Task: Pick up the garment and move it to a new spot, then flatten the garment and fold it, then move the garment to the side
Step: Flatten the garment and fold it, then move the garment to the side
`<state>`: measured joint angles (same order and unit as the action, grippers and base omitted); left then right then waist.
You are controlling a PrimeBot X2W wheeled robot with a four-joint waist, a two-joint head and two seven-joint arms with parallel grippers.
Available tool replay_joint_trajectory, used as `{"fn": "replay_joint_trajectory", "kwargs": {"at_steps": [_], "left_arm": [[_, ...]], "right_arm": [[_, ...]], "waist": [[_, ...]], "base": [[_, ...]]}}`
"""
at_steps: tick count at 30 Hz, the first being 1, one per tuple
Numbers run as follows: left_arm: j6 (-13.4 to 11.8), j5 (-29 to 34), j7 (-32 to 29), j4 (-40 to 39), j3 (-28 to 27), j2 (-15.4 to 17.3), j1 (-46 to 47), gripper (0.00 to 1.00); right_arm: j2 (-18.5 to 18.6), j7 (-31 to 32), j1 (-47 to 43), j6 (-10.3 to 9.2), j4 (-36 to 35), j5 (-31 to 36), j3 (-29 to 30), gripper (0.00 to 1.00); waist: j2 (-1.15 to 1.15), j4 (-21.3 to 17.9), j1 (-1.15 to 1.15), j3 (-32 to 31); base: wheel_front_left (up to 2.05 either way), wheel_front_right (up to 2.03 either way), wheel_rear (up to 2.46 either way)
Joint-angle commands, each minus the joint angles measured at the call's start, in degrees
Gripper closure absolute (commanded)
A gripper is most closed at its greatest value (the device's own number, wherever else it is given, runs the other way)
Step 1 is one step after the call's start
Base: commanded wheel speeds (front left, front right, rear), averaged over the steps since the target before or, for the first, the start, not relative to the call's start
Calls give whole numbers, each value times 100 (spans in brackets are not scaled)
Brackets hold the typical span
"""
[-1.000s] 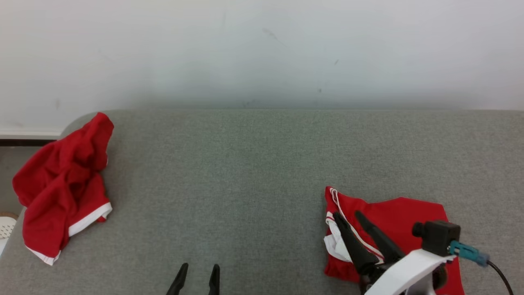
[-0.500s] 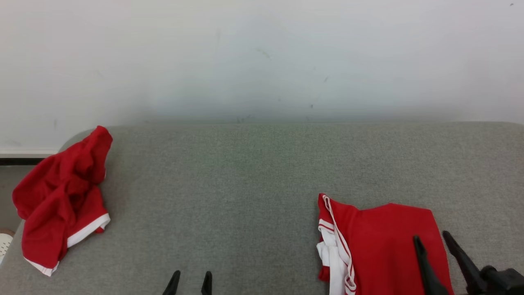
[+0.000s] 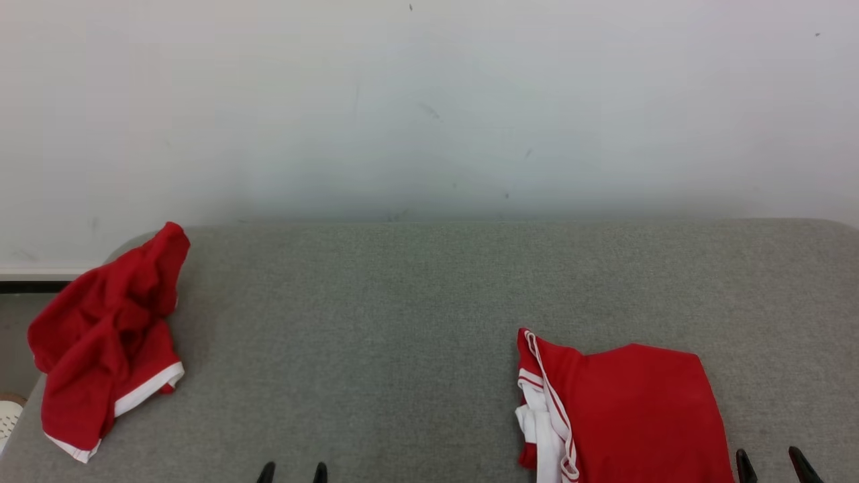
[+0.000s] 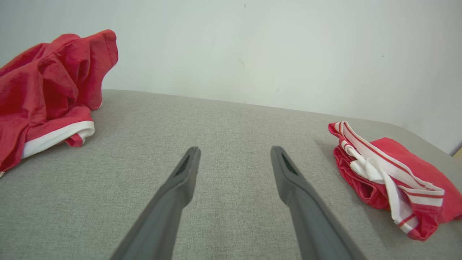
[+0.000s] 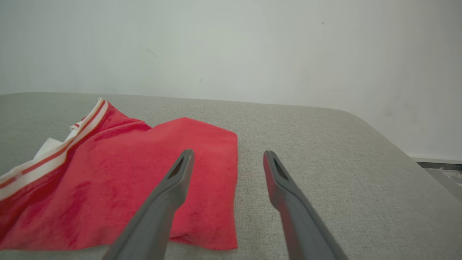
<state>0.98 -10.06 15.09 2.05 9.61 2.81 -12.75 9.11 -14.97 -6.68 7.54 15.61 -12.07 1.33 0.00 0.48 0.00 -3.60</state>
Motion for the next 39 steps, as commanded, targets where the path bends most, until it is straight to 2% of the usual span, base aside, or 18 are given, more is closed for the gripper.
{"fn": "replay_joint_trajectory", "kwargs": {"at_steps": [1,16,19,23,26,32,35,39], "left_arm": [[-10,87,8,-8,-29,18,-98,0],[0,93,8,-45,-104,18,-152,0],[-4,82,8,-48,-111,18,-139,0],[3,72,8,-11,-74,18,-101,0],[11,109,8,1,-25,18,-52,0],[38,140,8,64,-34,18,-52,0],[59,157,8,72,-19,18,35,0],[109,207,8,144,-23,18,142,0]], "right_arm": [[-3,-21,-126,-12,27,69,43,0],[-11,-21,-135,-12,121,-17,99,0],[56,-21,-3,-12,154,-213,1,0],[324,128,326,-12,259,-731,-333,0],[555,739,584,-12,246,-1308,-517,0],[1030,2590,1023,-11,281,-2500,-654,0],[1164,3232,1252,-11,421,-2880,-598,0],[1285,3715,1529,-11,640,-3091,-702,0]], "waist": [[0,8,0,-20],[0,66,0,-26],[0,40,0,15],[0,-1,0,110],[0,6,0,189],[0,46,0,340],[0,91,0,471],[0,198,0,628]], "base": [[0,0,0],[0,0,0],[0,0,0],[0,0,0],[0,0,0],[0,0,0],[0,0,0],[0,0,0]]}}
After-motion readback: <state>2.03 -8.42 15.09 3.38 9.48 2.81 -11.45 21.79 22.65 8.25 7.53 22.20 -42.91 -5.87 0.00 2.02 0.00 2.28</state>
